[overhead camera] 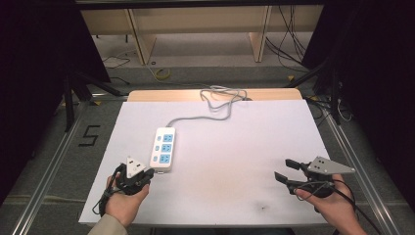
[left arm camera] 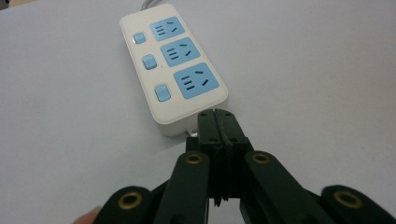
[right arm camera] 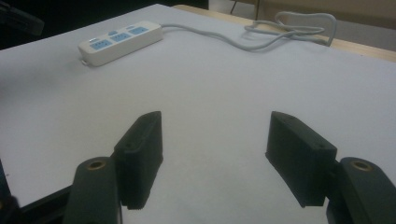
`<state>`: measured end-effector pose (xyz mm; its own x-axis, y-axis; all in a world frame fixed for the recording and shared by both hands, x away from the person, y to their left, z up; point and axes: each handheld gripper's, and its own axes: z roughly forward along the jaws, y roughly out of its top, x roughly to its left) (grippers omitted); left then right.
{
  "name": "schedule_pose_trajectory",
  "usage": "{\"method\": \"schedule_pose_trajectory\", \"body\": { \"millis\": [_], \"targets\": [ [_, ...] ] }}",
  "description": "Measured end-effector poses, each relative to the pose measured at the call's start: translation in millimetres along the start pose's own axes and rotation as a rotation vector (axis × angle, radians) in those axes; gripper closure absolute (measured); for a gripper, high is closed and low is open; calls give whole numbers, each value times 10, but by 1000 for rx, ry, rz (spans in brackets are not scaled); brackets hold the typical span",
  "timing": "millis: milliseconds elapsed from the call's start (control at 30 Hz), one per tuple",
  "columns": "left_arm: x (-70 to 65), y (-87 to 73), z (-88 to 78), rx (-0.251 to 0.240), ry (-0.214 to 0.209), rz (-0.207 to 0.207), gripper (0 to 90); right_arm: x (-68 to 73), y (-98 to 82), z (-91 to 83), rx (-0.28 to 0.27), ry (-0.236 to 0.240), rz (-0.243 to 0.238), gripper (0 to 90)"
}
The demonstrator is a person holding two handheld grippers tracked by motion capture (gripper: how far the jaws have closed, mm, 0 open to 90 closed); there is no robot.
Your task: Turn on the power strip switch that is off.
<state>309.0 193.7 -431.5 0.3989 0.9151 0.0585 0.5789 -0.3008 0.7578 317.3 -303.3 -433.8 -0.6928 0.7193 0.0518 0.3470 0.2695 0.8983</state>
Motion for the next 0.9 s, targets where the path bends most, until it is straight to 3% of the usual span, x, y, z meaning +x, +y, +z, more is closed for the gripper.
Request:
{"method": "schedule_pose_trajectory", "body": {
  "millis": [600, 900],
  "targets": [
    [108, 88, 105, 6, 44, -13, 896, 1, -6, -4, 3, -1, -2, 364],
    [154, 135, 151, 9, 47, -25, 897, 3, -6, -5, 5, 1, -1, 364]
  ]
}}
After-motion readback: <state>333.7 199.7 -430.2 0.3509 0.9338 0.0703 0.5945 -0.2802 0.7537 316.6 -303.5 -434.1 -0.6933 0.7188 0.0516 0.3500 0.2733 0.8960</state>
